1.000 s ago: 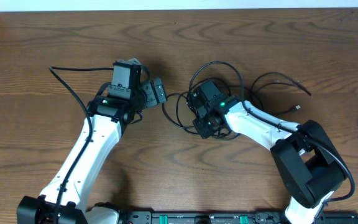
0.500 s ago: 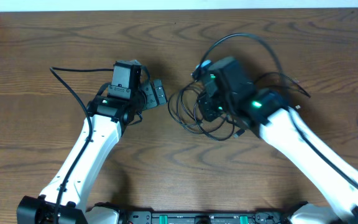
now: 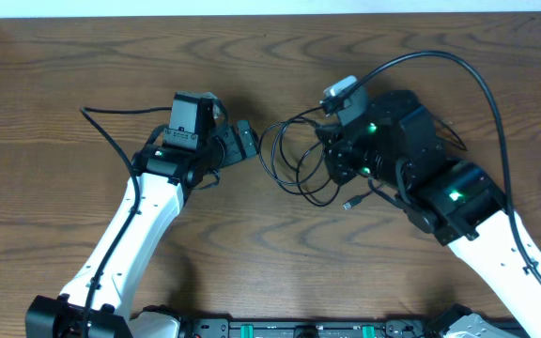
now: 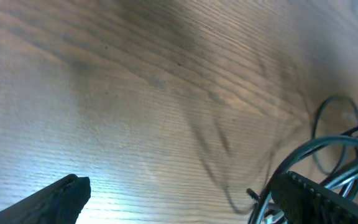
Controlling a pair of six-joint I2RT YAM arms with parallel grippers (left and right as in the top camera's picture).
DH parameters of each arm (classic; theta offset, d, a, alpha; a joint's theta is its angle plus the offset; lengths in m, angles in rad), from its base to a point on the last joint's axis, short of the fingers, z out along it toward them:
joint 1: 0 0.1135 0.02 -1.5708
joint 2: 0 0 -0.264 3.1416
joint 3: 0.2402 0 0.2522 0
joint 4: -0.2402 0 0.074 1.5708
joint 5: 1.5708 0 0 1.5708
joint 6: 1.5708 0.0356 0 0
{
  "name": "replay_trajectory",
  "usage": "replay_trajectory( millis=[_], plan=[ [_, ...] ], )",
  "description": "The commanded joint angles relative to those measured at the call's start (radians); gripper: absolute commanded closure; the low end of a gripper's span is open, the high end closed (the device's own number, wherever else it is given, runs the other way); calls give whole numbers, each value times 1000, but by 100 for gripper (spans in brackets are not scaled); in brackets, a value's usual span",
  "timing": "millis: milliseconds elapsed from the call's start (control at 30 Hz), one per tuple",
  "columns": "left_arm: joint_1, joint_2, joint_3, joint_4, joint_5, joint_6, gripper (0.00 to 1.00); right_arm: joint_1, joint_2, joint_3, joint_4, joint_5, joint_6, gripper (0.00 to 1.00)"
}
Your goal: Untangle cables
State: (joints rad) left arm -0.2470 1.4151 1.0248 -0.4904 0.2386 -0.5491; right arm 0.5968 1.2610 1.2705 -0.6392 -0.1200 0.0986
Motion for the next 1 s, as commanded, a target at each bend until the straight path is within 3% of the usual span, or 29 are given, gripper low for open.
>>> replay_trajectory(
  millis=[0,167,233,333,533,633,767,967],
  plan=[
    [-17,-10,0,6,16,-85,0,-7,-14,7,0,5,28,99],
    [-80,-10,0,29,16,-84,1,-7,-14,7,0,-1,29,99],
    [-122,-10,0,57,12,-68,9,-7,-14,7,0,-6,45,99],
    [-168,3,0,81,-55,-66,30,-7,-14,7,0,-19,47,99],
    [-214,71,0,117,-139,-85,50,-7,-35,7,0,-67,46,99],
    [-224,131,0,142,-139,-88,59,-11,-79,7,0,-66,42,99],
    [-225,216,0,161,-145,-126,63,-33,-151,7,-2,-66,42,99],
    [-224,267,0,152,-273,-126,77,-115,-267,7,-36,71,42,99]
  ],
)
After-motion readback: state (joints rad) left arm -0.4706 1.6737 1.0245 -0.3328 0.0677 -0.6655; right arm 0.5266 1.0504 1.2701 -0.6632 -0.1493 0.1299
